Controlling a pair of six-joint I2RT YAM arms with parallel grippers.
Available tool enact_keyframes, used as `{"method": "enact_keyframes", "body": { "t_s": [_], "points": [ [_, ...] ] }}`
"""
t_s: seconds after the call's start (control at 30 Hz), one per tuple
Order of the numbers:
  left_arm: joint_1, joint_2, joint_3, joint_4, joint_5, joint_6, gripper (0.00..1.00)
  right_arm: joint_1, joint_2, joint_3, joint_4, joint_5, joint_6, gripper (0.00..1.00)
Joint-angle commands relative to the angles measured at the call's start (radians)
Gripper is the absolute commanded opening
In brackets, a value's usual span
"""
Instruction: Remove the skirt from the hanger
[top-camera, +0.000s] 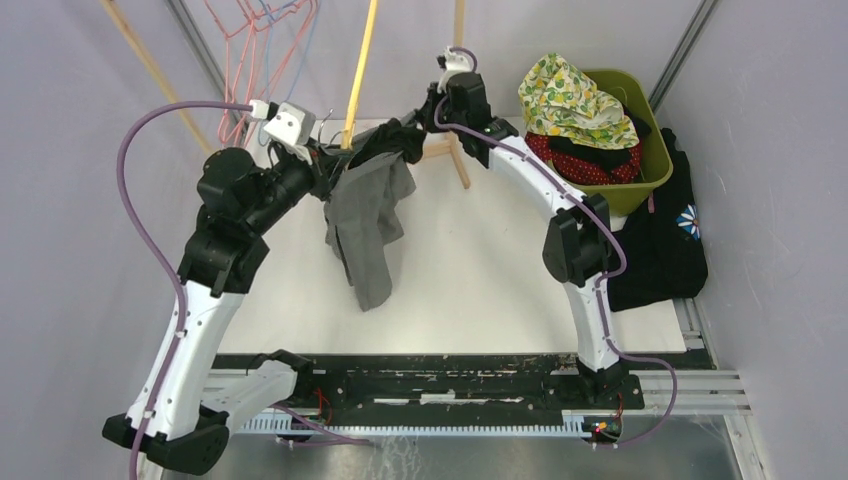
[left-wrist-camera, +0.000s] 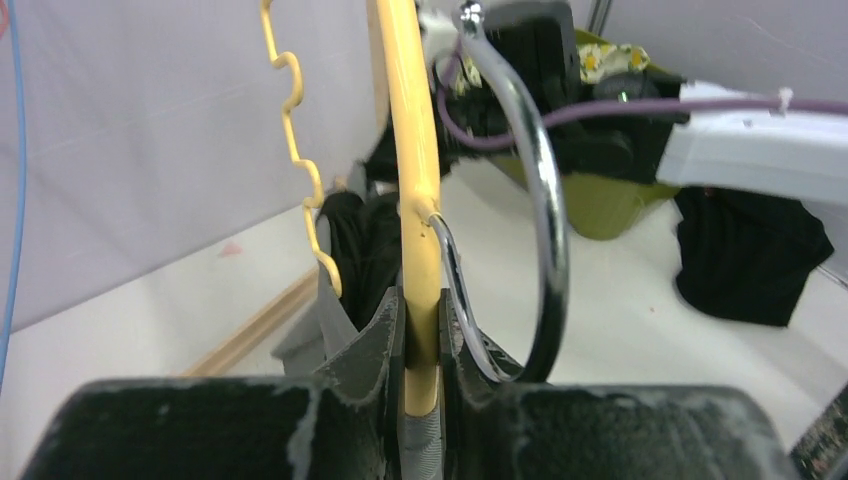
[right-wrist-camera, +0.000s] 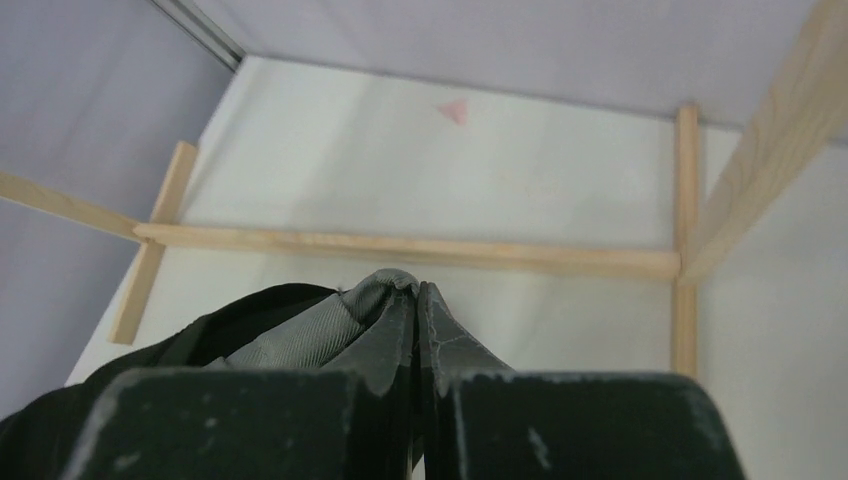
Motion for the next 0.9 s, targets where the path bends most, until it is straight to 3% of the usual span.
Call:
{"method": "enact_keyframes", "body": {
  "t_s": [0.0, 0.07, 0.17, 0.33, 0.47, 0.63, 0.87],
  "points": [
    [-0.006, 0.095, 0.052, 0.322, -0.023, -0.002, 0.03, -0.019, -0.129, -0.229, 0.093, 0.036, 0.099, 0.01],
    [-0.005, 0.202, 0.111, 0.350, -0.021, 0.058, 0.03, 0.014, -0.193, -0.331, 0.144, -0.048, 0.172, 0.01],
    [-0.005, 0.346, 0.201, 0.371, -0.016, 0.108, 0.03, 0.053, -0.294, -0.411, 0.112, -0.129, 0.132, 0.01],
    [-0.007, 0.414, 0.134, 0.529, 0.007, 0.020, 0.03, 0.053, -0.461, -0.437, -0.023, -0.154, 0.040, 0.01],
    [-0.008, 0.376, 0.052, 0.521, 0.012, 0.025, 0.03, 0.044, -0.568, -0.366, -0.103, -0.020, -0.097, 0.01],
    [-0.009, 0.236, -0.088, 0.443, -0.029, 0.056, 0.03, -0.101, -0.581, -0.073, -0.195, 0.105, -0.140, 0.01],
    [-0.009, 0.052, -0.245, 0.368, -0.054, 0.019, 0.03, -0.193, -0.636, 0.111, 0.063, 0.474, -0.406, 0.01]
  ]
}}
